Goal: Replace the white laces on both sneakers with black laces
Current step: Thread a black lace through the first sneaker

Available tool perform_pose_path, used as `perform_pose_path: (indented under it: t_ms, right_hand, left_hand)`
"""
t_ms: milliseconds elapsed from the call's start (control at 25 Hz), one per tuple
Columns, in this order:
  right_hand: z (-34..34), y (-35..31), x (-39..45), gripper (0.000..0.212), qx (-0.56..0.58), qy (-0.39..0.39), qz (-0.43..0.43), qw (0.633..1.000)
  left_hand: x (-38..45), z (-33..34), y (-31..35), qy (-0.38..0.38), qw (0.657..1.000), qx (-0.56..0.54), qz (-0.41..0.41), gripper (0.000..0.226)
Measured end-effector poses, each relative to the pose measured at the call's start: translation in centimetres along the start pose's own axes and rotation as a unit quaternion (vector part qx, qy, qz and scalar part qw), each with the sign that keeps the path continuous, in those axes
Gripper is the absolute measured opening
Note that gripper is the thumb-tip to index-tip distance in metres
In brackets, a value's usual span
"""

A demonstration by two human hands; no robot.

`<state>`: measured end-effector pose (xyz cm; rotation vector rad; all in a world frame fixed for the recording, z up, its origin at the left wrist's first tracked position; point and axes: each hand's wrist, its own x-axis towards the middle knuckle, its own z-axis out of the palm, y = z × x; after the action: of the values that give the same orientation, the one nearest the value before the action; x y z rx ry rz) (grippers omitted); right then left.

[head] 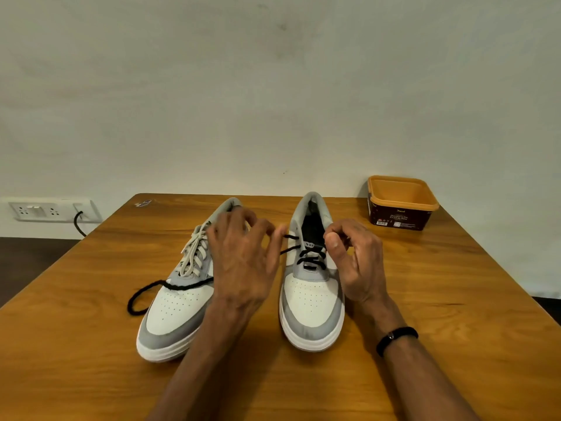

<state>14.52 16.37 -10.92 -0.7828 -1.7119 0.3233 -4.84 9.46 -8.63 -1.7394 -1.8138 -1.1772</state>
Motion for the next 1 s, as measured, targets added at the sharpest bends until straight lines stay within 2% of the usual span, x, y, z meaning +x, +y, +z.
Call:
perform_pose_path:
  t_ms: [80,120,200,280,400,480,560,640,680,760,840,1000]
  right_hand:
    - [-0.1,-1.2,-0.1,0.071,0.022,0.013,0.002,1.0]
    - [-0.2,-1.8,-0.2,0.075,0.031,0.018,0.004,0.999]
    - [-0.5,-3.0,-0.7,0.082,0.041,0.025,0.007,0.999]
    - [-1.0,-4.3,-1.5,0.085,0.042,0.03,0.003,0.999]
    - [-2.2,-6.6,-3.5,0.083,0.031,0.021,0.007,0.999]
    - [-3.0,-8.3,-4.9,0.073,0.009,0.012,0.054,0.998]
    - [-4.0,-10.4,-6.3,0.054,-0.009,0.016,0.1,0.995]
    - [-5.2,-13.6,-7.3,0.048,0.088,0.029,0.145,0.985]
    - [-5.8,-15.3,-7.5,0.051,0.179,0.014,0.174,0.968]
    - [-7.0,-17.8,-7.4,0.051,0.327,-0.037,0.238,0.914]
    - [-8.2,-19.1,-7.1,0.037,0.384,-0.052,0.288,0.876]
    - [-11.6,-19.2,-6.3,0.022,0.432,-0.001,0.336,0.837]
  left_hand:
    - [-1.3,-1.0,0.6,-0.104,0.994,-0.037,0.026,0.037]
    - [-2.3,-1.4,0.9,-0.163,0.984,-0.062,0.027,0.038]
    - [-4.0,-3.1,1.4,-0.225,0.968,-0.114,0.0,0.028]
    - [-4.8,-5.8,1.8,-0.26,0.943,-0.204,-0.044,0.025]
    - [-3.9,-11.2,3.5,-0.308,0.881,-0.346,-0.099,0.021]
    - [-2.5,-14.2,4.9,-0.318,0.843,-0.414,-0.127,0.021]
    - [-1.3,-16.1,6.4,-0.33,0.793,-0.492,-0.147,0.027]
    - [-0.8,-17.2,8.1,-0.348,0.757,-0.534,-0.142,0.031]
    - [-0.8,-17.4,8.9,-0.355,0.761,-0.529,-0.124,0.033]
    - [-1.1,-16.9,10.0,-0.342,0.807,-0.477,-0.065,0.034]
    - [-1.5,-16.0,10.2,-0.285,0.871,-0.401,-0.015,0.032]
    - [-2.3,-15.4,8.2,-0.142,0.966,-0.215,0.015,0.02]
